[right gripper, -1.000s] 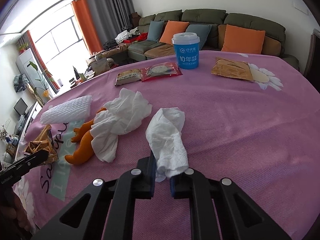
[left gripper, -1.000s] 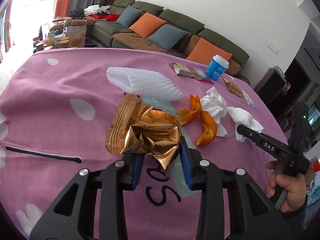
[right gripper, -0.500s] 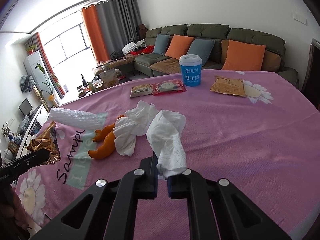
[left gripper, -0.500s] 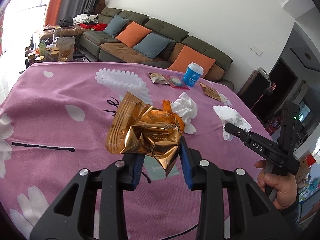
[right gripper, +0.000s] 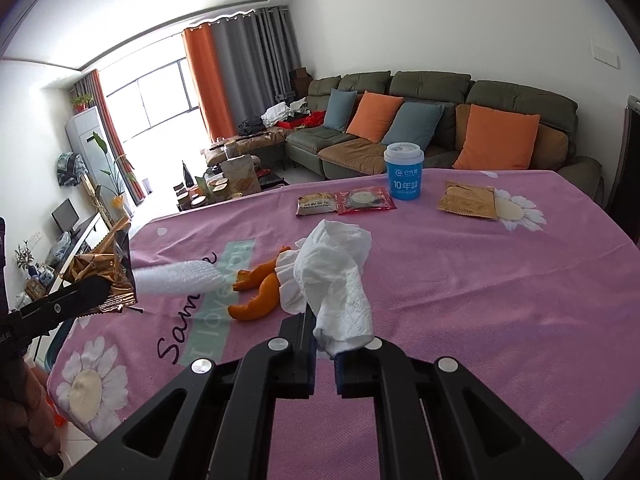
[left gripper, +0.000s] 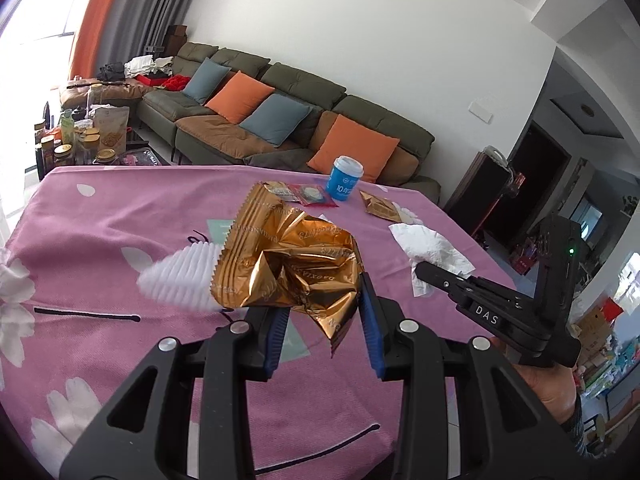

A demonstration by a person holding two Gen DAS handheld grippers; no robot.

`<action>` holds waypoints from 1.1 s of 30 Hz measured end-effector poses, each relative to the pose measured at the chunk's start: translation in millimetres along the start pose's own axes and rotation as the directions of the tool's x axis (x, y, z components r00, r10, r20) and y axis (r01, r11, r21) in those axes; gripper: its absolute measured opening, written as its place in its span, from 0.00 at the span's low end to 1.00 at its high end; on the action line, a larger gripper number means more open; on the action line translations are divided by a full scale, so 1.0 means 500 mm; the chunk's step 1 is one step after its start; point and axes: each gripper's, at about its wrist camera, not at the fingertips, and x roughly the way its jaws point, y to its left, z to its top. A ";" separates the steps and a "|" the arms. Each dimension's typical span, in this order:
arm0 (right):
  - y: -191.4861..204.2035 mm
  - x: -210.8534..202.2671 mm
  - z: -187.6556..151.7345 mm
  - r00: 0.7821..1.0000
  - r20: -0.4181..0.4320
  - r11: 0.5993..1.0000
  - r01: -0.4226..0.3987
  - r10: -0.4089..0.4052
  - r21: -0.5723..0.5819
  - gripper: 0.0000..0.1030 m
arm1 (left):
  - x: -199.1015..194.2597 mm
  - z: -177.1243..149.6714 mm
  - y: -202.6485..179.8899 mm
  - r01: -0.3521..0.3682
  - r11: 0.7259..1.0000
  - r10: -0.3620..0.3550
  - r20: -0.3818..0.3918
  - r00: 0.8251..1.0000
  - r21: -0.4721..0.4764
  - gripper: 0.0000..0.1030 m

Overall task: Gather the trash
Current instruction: 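Carry the foil bag and tissue with both grippers over the teal bin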

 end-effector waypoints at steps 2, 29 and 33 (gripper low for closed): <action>0.012 -0.012 0.003 1.000 0.009 1.000 -0.004 0.004 -0.016 0.05 | -0.009 -0.003 -0.007 -0.009 1.000 0.009 0.005 1.000 0.015 0.33; 0.347 -0.021 0.027 0.924 -0.028 0.885 -0.373 0.380 -0.278 0.05 | -0.315 -0.053 0.102 -0.366 0.928 0.373 0.164 0.913 -0.072 0.33; 0.432 0.013 0.019 0.881 -0.098 0.827 -0.468 0.462 -0.311 0.05 | -0.377 -0.076 0.163 -0.460 0.879 0.476 0.161 0.865 -0.127 0.33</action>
